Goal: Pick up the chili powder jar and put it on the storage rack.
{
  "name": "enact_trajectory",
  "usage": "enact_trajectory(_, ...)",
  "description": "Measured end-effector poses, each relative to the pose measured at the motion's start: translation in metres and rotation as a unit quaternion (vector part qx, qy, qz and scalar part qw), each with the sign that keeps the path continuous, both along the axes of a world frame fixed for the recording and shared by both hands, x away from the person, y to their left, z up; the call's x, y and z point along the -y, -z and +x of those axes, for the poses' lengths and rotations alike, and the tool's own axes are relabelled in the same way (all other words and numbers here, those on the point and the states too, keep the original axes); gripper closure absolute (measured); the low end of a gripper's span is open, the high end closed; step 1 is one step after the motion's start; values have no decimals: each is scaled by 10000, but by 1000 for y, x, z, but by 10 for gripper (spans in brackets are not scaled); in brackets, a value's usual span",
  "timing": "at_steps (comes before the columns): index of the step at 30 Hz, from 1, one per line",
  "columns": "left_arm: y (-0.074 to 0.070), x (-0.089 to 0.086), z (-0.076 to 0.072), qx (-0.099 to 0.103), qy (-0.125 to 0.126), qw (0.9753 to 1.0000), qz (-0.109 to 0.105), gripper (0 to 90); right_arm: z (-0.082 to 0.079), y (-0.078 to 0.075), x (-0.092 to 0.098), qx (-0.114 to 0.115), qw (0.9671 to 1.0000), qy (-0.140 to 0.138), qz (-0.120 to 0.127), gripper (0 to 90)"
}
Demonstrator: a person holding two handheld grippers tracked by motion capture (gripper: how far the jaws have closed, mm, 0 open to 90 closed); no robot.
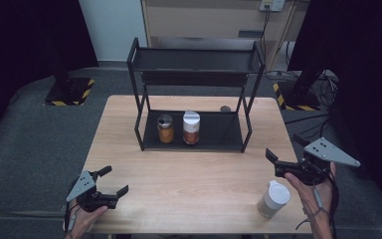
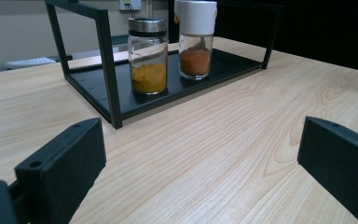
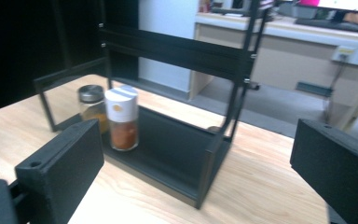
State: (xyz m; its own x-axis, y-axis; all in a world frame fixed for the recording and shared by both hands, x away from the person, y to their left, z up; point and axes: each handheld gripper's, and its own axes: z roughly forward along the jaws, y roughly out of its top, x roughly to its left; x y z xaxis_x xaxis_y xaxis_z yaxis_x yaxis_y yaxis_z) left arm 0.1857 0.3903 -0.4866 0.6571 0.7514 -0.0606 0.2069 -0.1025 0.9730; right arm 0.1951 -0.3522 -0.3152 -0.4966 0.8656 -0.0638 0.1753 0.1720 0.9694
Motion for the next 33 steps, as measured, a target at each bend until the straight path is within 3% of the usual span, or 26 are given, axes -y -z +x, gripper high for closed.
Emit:
enact_trajectory(10, 0, 0, -1, 3, -30, 10000, -4, 0, -19, 28, 12, 57, 9967, 810, -48, 28)
enact_trajectory(17, -1, 0, -1, -3, -31, 10000, 19, 0, -26, 46, 21, -58, 9935, 1138, 6, 27)
enact_trajectory(25, -1, 1, -1, -3, -32, 10000, 27, 0, -33, 73, 18, -26, 9860, 1663, -97, 30)
enact_trajectory(33, -1, 0, -1, 11, -40, 10000, 22, 0, -40, 93, 16, -141, 9817, 1899, -74, 30)
